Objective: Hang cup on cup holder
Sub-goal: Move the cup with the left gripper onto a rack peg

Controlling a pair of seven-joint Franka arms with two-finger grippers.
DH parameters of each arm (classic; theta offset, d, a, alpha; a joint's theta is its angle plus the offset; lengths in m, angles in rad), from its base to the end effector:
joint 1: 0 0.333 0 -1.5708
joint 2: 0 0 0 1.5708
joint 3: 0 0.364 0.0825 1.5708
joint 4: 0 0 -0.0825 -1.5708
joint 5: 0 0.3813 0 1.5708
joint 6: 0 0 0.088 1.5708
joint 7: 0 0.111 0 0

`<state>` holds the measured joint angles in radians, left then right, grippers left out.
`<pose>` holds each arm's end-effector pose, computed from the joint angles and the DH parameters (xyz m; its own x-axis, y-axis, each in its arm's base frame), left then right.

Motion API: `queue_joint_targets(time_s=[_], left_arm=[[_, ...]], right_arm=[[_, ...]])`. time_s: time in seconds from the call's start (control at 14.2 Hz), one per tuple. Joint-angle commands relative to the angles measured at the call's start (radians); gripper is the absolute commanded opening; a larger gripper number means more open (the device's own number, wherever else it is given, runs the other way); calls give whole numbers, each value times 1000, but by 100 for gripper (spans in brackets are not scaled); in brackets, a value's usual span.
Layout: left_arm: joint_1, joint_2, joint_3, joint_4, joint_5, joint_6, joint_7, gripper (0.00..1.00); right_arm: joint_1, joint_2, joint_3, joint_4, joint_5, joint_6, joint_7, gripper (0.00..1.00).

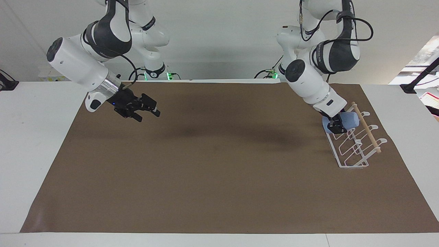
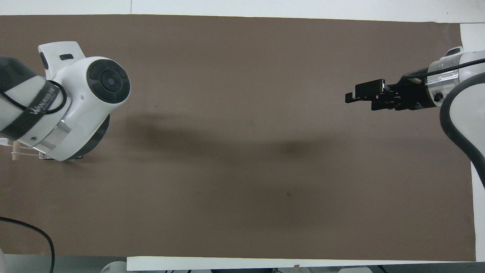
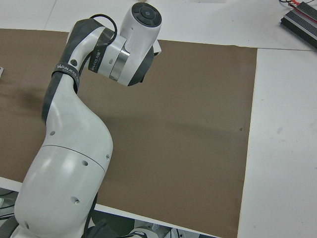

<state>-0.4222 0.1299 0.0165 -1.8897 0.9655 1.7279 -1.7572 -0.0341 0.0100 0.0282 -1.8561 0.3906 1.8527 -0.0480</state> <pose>0.5626 -0.1563 0.4979 0.3935 0.4636 0.7939 0.8909 -0.4052 -0.2050 0.5634 0.0279 0.5579 0.9976 -0.0673 -0.0159 -0.0685 -0.9282 -0.3657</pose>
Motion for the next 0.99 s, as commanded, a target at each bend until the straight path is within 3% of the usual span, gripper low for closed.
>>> queue_joint_targets(time_s=[0.0,0.21,0.42,0.92], left_arm=[[8,63,-1,-3,186,-28,-31,0],[26,153,-1,44,350,-89,-109,0],[56,223,-1,83,435,-119,-183,0],[71,251,-4,29,453,-139,-287,0]], right_arm=[[-20,-2,13,79,-195,-93,4,99],[-27,-2,10,213,-421,-269,1,99],[-63,-4,-8,319,-433,-469,-15,99],[-4,-10,12,314,-420,-414,-23,99]])
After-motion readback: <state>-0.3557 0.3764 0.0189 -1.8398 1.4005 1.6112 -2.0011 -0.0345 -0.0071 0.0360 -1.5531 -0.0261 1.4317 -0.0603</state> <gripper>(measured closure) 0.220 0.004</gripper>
